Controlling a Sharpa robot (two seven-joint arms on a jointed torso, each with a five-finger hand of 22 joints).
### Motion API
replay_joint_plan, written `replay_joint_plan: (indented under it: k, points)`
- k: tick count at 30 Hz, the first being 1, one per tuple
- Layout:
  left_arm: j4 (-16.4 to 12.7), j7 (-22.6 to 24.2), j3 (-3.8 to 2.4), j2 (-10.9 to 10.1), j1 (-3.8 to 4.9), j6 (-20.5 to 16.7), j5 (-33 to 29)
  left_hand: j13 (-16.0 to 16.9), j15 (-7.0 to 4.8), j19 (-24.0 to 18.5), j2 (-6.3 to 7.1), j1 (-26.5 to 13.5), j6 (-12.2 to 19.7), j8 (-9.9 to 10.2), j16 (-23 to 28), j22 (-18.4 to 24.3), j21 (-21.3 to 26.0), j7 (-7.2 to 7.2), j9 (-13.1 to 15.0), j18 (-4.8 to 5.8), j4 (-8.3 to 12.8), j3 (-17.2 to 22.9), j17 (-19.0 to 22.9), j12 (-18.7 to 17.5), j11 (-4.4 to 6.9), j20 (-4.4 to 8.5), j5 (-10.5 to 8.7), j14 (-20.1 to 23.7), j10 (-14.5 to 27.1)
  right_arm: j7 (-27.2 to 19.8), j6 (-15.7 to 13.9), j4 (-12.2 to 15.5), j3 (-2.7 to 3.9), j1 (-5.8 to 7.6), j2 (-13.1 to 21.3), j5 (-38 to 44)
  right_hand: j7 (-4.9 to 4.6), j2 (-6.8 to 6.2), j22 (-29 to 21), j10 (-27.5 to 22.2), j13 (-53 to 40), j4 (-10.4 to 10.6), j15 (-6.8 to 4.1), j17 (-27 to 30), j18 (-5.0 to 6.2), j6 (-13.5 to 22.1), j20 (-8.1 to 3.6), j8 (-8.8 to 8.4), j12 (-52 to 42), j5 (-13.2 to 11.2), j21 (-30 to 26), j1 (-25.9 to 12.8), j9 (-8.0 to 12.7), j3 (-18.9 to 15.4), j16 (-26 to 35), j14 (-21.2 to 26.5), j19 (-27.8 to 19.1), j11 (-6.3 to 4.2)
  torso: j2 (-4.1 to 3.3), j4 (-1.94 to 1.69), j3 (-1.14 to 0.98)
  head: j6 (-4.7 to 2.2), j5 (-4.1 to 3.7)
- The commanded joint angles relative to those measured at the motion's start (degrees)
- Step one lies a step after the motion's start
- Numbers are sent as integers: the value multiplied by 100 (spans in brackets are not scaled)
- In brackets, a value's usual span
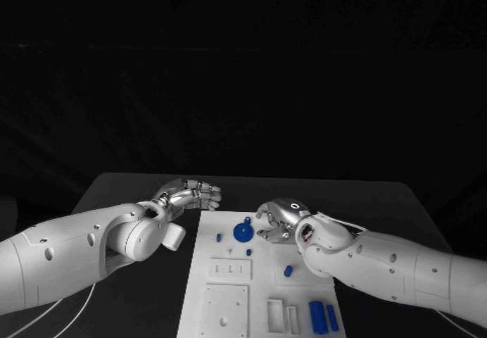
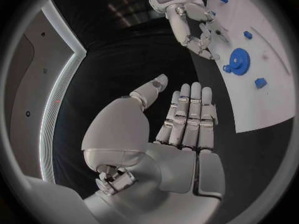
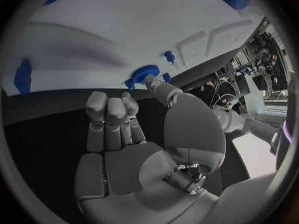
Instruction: Assemble the parts on the task board
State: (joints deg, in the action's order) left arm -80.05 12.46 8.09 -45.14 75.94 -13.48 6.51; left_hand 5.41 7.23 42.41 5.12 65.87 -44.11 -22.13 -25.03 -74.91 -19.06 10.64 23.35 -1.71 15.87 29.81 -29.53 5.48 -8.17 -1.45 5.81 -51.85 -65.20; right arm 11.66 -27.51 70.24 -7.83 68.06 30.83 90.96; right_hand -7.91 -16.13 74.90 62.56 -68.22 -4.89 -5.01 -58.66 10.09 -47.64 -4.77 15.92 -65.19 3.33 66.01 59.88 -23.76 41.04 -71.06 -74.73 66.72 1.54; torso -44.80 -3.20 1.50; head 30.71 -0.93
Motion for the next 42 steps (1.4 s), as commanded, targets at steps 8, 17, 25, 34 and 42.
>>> replay_joint_plan:
  k: [8,17,25,34,42]
  points:
    - [-7,38,-6,-35,7,91,15,-9,10,-51,7,-52,30,35,34,-120,-36,26,-6,-119,0,-18,-11,-37,-9,-9,34,-27,-11,-1446,223,222,371,232,827,-1482,-101,117,109,-56,-27,-264,103,-47,491,-60,-22,50,-39,375,-22,34,-27,-296,30,34,-41,83,15,45,1,-58,-74]
    - [9,43,-5,-29,5,140,15,-9,9,-53,6,-46,28,34,35,-121,-36,26,-5,-120,6,-14,-12,-39,-8,-9,34,-28,-15,-1939,686,-85,378,283,1477,-1939,-95,260,109,-96,-19,-613,98,-89,491,-70,2,58,-58,871,-19,27,-40,-698,54,54,-102,78,43,127,-29,-69,-78]
    - [32,45,-5,-29,4,161,16,-9,9,-54,4,-43,26,33,36,-121,-37,25,-5,-120,9,-12,-13,-40,-7,-9,34,-28,-17,-2063,947,-415,376,234,1595,-1927,-78,341,109,-124,-6,-917,85,-107,491,-52,14,50,-57,1236,-22,163,-42,-911,83,71,-150,63,42,153,-56,-67,-93]
    - [60,52,-5,-8,0,194,17,-9,10,-55,2,-40,26,32,37,-121,-37,25,-5,-121,12,-10,-14,-42,-7,-9,34,-28,-18,-2130,1072,-673,376,-70,1399,-1881,-52,399,107,-137,1,-1054,61,-115,491,-49,37,50,-53,1315,-31,272,-43,-939,104,87,-179,38,38,113,-50,-28,-116]
    - [74,54,-4,-3,-1,201,17,-9,10,-56,1,-40,26,32,38,-121,-37,25,-5,-120,14,-9,-16,-44,-7,-10,34,-27,-19,-2155,1126,-856,376,-222,1243,-1864,-41,438,107,-140,2,-1084,51,-120,491,-45,47,48,-54,1336,-33,277,-43,-956,109,90,-186,28,28,103,-65,16,-94]
